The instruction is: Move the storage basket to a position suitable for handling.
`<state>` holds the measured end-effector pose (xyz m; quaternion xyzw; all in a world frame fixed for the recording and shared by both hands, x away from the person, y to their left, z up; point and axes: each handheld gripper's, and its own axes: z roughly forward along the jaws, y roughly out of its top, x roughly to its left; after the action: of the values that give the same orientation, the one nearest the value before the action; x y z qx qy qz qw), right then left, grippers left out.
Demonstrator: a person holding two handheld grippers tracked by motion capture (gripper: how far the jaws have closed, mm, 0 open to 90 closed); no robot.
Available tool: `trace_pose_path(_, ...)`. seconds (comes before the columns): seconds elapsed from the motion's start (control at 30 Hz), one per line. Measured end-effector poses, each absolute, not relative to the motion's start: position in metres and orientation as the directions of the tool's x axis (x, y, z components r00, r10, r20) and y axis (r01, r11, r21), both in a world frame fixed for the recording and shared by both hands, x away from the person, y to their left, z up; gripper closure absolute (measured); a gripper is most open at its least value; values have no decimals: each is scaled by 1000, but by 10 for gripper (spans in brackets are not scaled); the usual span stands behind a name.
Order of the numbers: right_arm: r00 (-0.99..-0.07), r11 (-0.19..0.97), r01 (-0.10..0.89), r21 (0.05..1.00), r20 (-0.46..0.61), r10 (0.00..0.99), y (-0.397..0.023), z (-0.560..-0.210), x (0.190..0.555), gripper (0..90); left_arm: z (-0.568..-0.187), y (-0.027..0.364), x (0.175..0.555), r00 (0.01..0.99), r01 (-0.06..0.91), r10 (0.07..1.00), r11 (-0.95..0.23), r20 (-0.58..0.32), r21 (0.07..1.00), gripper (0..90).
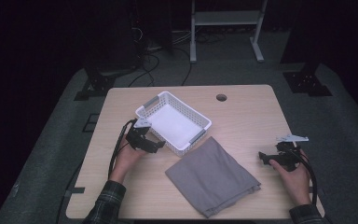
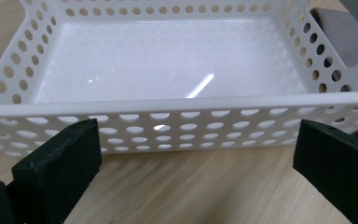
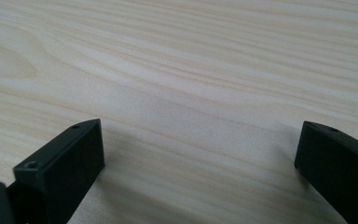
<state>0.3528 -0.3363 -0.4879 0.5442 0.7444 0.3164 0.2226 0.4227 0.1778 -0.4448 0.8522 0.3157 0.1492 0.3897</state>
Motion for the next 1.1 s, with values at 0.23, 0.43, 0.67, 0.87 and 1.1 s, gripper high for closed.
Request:
trace_pose_path(0.23,-308,207,670,713,13,951,-336,-488,353,4,-443,169,430,754,418,657,-497,15,760,0)
trace_pose_path(0.43,-309,207,669,713,13,951,-336,-488,353,4,-446,162,437,749,411,662,-478,12,776,0)
trace_pose_path(0.67,-310,208,669,713,13,951,-336,-488,353,4,-444,148,448,754,415,657,-490,12,766,0)
trace_pose_path(0.87,-311,209,669,713,13,950,-336,-488,353,4,-444,138,456,759,412,651,-498,15,763,0)
trace_pose_path(1.1,-313,211,669,713,13,950,-336,-488,353,4,-443,128,467,758,415,652,-503,17,758,0)
